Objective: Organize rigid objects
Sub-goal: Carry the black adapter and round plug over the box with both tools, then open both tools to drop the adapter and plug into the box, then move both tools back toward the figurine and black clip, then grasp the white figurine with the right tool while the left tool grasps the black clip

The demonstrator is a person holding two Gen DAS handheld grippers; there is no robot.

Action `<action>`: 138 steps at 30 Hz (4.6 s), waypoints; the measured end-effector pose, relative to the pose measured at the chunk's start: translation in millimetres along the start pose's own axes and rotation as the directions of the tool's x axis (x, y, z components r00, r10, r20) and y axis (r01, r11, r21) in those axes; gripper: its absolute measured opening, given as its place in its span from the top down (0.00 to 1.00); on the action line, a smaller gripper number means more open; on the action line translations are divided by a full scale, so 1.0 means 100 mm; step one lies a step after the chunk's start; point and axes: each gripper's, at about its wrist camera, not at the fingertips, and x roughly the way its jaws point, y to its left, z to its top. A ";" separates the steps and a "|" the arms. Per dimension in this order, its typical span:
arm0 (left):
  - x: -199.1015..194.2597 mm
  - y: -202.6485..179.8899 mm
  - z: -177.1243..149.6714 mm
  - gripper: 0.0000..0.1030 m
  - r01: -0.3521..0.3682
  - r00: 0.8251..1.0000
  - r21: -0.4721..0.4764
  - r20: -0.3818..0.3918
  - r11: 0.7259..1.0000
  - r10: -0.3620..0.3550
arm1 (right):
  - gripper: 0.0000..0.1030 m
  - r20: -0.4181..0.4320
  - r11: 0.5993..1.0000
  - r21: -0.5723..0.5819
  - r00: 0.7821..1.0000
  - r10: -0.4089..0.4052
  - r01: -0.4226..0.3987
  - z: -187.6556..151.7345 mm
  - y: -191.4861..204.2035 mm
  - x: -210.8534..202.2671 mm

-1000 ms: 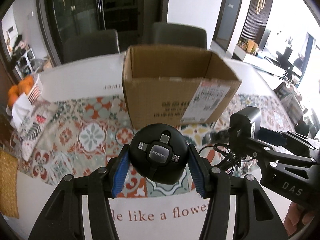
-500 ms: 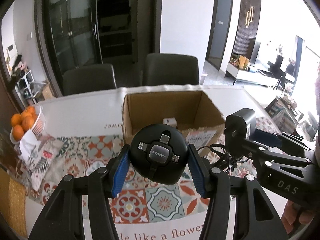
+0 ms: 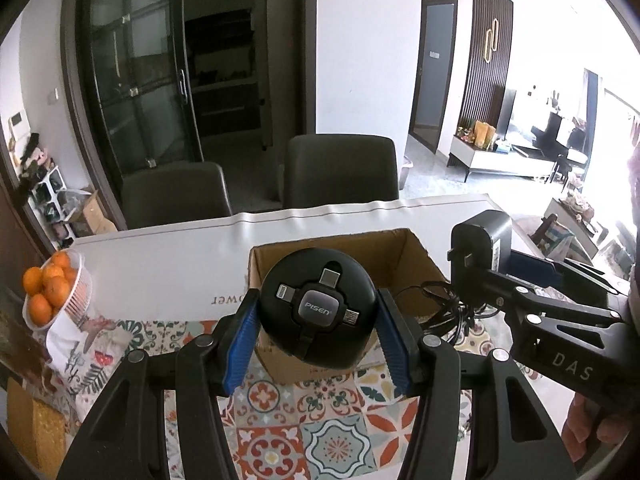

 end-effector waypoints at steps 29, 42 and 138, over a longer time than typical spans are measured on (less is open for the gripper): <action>1.25 0.15 0.28 0.43 -0.013 0.959 0.009 -0.282 1.000 0.015 | 0.51 -0.184 1.000 0.027 0.983 -0.004 0.009 0.29 -0.18 1.06; 1.02 0.33 0.21 0.14 -0.214 0.960 0.029 -0.179 0.976 0.216 | 0.51 -0.218 1.000 -0.003 0.976 -0.016 0.016 0.23 -0.12 1.23; 0.82 -0.56 -2.35 0.01 -0.317 0.791 -0.070 -0.570 0.946 0.223 | 0.26 -0.563 0.967 -0.223 0.826 -0.024 -0.124 -2.16 -0.53 0.81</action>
